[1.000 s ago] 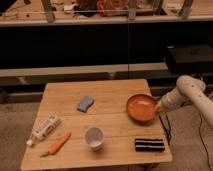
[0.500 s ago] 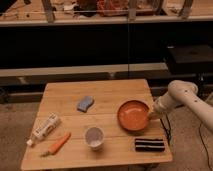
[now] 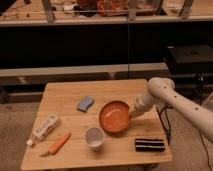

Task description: Drag the ceramic bowl in a circle

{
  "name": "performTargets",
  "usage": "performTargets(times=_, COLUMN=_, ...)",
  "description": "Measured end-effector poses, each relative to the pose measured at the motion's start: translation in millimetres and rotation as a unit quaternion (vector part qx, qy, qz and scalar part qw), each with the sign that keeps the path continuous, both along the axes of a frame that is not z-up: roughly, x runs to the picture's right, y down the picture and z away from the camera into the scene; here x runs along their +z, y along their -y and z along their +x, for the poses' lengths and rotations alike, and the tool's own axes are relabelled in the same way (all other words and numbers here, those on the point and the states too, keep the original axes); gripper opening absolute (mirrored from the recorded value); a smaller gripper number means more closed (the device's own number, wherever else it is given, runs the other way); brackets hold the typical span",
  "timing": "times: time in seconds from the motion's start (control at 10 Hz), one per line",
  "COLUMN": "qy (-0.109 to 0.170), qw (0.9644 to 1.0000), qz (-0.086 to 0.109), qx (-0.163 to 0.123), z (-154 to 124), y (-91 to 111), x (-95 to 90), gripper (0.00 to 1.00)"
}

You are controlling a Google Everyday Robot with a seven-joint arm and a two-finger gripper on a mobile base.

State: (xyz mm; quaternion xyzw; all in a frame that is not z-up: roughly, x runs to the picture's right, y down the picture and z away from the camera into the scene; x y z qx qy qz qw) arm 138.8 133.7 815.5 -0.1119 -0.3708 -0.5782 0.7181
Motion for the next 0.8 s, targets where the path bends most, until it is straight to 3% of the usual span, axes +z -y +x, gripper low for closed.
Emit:
performTargets(times=0.3, qy=0.008, qw=0.9999, qz=-0.007, qx=0.003, z=-19, y=32, x=27.5, gripper=0.01)
performTargets(times=0.6, qy=-0.004, qw=0.9993, qz=-0.026, qx=0.027, z=-11, y=64, x=63.3, gripper=0.01)
performTargets(times=0.8, qy=0.001, qw=0.9987, qz=-0.030, qx=0.043, z=1, y=72, x=74.8, gripper=0.01)
